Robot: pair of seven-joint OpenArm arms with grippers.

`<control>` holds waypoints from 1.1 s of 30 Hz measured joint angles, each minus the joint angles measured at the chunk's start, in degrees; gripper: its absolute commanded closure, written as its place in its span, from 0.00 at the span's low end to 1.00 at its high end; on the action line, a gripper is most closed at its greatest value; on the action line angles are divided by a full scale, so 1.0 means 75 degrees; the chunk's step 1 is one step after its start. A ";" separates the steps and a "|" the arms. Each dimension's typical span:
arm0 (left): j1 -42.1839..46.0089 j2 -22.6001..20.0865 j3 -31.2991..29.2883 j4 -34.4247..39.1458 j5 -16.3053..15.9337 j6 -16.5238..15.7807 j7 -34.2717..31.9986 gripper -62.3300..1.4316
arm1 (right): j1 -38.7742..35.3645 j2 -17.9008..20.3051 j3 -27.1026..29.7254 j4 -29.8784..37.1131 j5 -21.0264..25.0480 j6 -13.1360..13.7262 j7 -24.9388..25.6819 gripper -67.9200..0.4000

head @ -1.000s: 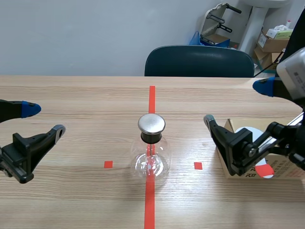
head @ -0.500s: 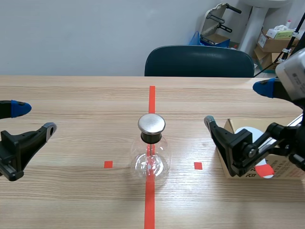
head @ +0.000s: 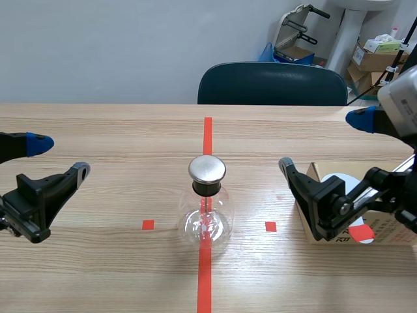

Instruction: Do the electroscope experiment

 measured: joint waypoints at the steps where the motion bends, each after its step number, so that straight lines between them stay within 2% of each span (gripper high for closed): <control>1: 0.0000 0.0041 -0.0076 0.0000 -0.0003 0.0003 0.0012 0.32 | 0.0000 0.0000 0.0000 0.0000 0.0000 0.0000 -0.0003 0.00; 7: -0.0003 0.0058 -0.0356 0.0000 -0.0003 0.0003 0.0015 0.32 | 0.0000 0.0000 0.0000 0.0000 0.0000 0.0000 -0.0003 0.00; 33: -0.0003 0.0058 -0.0356 0.0000 -0.0003 0.0000 0.0015 0.32 | 0.0000 0.0000 0.0000 0.0000 0.0000 0.0000 -0.0003 0.00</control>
